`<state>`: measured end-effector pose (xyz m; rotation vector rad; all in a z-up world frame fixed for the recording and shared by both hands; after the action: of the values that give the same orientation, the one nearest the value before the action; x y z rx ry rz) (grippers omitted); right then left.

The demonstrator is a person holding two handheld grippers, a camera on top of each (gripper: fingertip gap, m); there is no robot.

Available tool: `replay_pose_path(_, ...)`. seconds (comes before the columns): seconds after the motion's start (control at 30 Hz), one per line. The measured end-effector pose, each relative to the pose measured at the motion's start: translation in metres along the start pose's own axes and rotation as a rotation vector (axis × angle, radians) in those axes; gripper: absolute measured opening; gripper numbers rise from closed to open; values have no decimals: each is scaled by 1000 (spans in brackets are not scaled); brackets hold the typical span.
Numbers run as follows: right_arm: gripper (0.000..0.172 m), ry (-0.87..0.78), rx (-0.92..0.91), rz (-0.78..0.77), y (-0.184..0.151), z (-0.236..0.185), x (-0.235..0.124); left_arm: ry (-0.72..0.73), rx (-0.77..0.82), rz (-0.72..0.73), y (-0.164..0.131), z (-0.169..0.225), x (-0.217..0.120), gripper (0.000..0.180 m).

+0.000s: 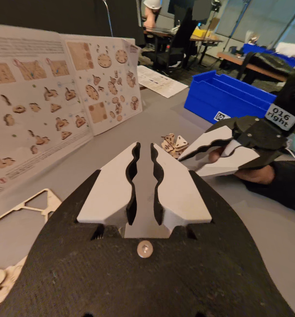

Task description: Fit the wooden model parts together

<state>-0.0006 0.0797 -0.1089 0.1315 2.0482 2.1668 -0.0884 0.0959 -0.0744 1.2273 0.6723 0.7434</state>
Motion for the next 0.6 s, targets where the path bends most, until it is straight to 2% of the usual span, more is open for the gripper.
replay_pose_path(0.27, 14, 59, -106, -64, -8, -10, 14, -11, 61, -57, -22, 7, 12, 9)
replay_pose_path(0.5, 25, 26, -158, 50, 5, -12, 4, -30, 62, -64, -31, 7, 16, 6)
replay_pose_path(0.6, 26, 33, -167, 45, 4, -13, 5, -47, 33, -72, -34, 8, 17, 6)
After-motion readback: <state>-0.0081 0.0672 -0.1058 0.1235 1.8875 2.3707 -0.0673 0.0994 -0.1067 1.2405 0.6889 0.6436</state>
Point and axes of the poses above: each gripper's, where its closed fingertips meet, x out along the fingers, y out of its top, z = x × y across the jaws, the point moved 3 cm from there along -x, back along the fingers, and after that the axes turned 12 degrees about z, right-handed, at the moved point
